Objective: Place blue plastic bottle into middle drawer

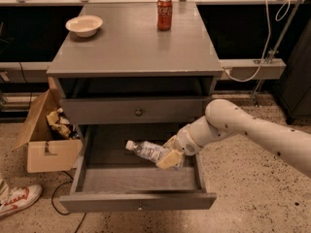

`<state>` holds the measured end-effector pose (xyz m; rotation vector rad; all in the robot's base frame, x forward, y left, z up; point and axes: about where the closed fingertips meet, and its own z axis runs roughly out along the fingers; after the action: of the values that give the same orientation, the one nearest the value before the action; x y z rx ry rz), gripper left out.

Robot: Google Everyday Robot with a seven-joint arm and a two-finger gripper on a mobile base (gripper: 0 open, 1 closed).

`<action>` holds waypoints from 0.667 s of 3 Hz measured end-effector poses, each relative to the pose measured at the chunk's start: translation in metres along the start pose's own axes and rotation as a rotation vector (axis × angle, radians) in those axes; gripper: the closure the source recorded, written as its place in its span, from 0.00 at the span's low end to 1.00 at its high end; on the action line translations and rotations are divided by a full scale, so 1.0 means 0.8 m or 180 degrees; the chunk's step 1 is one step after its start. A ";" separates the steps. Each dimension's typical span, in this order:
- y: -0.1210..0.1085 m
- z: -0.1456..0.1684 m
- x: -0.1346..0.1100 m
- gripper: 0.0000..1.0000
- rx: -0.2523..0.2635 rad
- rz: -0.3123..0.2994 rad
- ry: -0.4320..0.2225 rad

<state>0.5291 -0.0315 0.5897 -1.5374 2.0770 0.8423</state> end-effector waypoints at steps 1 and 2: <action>-0.016 0.032 0.016 1.00 -0.0151 -0.0071 -0.0081; -0.041 0.079 0.031 1.00 -0.0199 -0.0180 -0.0072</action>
Offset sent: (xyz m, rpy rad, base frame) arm 0.0455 0.0333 -0.1152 0.0401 -0.0265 0.1124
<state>0.5520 -0.0123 0.5208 -1.6036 1.9992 0.9075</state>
